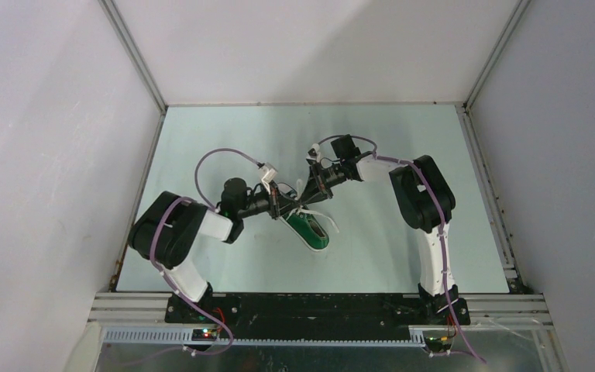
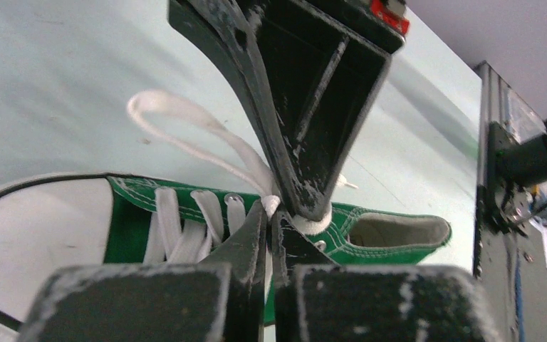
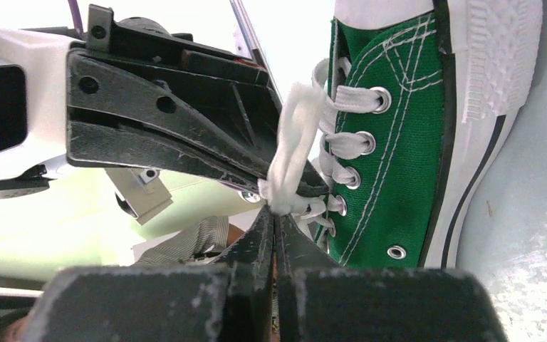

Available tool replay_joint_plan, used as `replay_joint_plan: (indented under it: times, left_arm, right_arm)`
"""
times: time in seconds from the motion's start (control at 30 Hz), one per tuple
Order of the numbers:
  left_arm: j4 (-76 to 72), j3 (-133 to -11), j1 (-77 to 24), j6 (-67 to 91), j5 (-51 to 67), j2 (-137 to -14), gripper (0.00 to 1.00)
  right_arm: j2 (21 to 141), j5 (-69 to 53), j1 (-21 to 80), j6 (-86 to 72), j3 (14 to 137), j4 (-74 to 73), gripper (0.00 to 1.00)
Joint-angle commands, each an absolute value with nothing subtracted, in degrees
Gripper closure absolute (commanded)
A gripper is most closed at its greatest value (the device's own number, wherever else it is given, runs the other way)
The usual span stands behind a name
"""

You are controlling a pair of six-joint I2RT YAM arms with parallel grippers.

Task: Tie the shoes
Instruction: Wrap the shoelace around the shoelace.

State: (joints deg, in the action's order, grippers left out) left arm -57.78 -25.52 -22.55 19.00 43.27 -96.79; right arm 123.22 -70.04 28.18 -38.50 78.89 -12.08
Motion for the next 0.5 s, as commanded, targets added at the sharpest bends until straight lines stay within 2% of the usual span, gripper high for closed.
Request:
replay_joint_plan:
  times: [0.0,0.1,0.17,0.3,0.37,0.47]
  left_arm:
    - [-65.21,-25.90,-23.77,20.88,33.79,-97.02,1.00]
    - [-65.27,-26.86,-24.40,22.25,30.55,-98.10,1.00]
    - [-65.39,-27.37,-24.85,22.64,31.33,-98.72,1.00]
    - [-64.47,-26.76,-24.96,21.83,34.59,-99.10,1.00]
    - [-64.18,-26.12,-24.96,20.92,36.04,-99.10,1.00]
    - [-64.30,-25.86,-24.96,20.66,37.56,-99.22,1.00]
  right_arm:
    - [119.39,-70.37,29.19,-37.27,79.60,-12.66,1.00]
    - [119.09,-70.39,29.31,-37.43,79.55,-12.56,0.96]
    - [118.89,-70.89,29.22,-37.44,79.54,-11.94,0.82]
    - [117.95,-69.75,27.29,-35.13,80.43,-14.01,0.69]
    - [117.36,-67.74,26.00,-30.84,81.36,-18.79,0.64]
    - [116.82,-65.05,23.69,-25.11,81.73,-23.54,0.63]
